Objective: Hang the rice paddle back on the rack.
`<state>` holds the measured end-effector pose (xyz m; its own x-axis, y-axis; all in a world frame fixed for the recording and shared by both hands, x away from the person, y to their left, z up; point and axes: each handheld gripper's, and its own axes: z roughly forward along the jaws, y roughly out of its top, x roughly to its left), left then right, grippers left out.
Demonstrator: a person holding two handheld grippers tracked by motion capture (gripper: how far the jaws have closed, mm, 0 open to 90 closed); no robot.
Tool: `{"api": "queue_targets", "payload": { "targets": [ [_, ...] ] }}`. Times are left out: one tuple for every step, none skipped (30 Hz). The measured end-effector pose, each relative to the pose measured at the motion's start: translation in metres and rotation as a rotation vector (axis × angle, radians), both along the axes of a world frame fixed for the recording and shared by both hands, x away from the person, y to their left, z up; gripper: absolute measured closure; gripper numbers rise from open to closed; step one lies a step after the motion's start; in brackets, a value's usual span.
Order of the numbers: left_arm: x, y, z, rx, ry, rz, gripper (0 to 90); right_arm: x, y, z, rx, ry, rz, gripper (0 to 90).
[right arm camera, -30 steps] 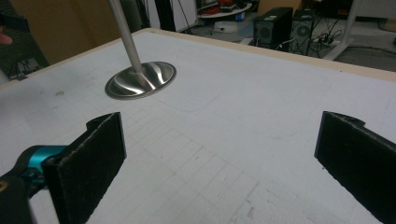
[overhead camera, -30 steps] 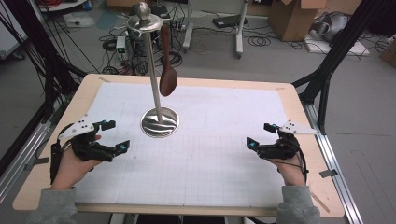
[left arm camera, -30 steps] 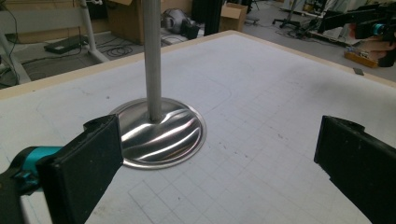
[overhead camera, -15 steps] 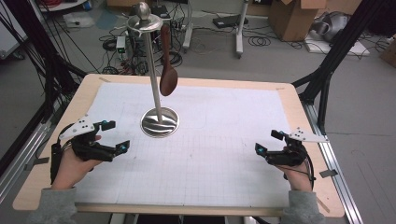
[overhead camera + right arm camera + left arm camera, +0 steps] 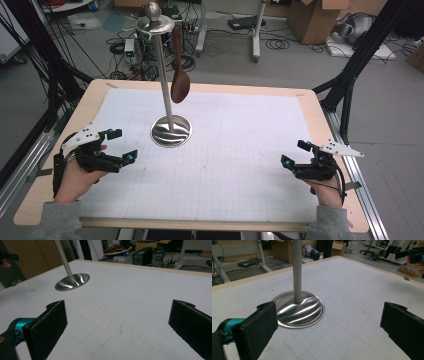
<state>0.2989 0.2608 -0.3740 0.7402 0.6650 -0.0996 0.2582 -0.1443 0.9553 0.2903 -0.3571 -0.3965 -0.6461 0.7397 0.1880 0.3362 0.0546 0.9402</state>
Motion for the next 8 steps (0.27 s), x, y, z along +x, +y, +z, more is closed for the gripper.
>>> {"api": "queue_targets", "payload": {
  "targets": [
    [0.0001,0.0019,-0.0010,0.002,0.003,0.006,1.8,-0.0009,0.0002,0.0003,0.006,-0.011,0.020,0.6],
    [0.0001,0.0019,-0.0010,0.002,0.003,0.006,1.8,-0.0009,0.0002,0.0003,0.006,-0.011,0.020,0.6],
    [0.0001,0.0024,-0.0015,-0.001,0.005,0.011,1.8,-0.0010,0.0006,0.0006,0.005,-0.016,0.027,0.7],
    [0.0002,0.0033,-0.0019,0.002,0.007,0.012,1.8,-0.0014,0.0017,0.0011,0.008,-0.018,0.036,0.7],
    [0.0003,0.0036,-0.0023,0.001,0.007,0.016,1.8,-0.0016,0.0025,0.0013,0.011,-0.021,0.048,0.7],
    [0.0003,0.0038,-0.0022,0.002,0.007,0.016,1.8,-0.0011,0.0042,0.0013,0.003,-0.025,0.060,0.7],
    [0.0003,0.0040,-0.0021,0.004,0.006,0.015,1.8,-0.0011,0.0042,0.0013,0.003,-0.025,0.060,0.7],
    [0.0002,0.0043,-0.0019,0.005,0.005,0.014,1.8,-0.0007,0.0049,0.0009,-0.001,-0.023,0.065,0.6]
  ]
}}
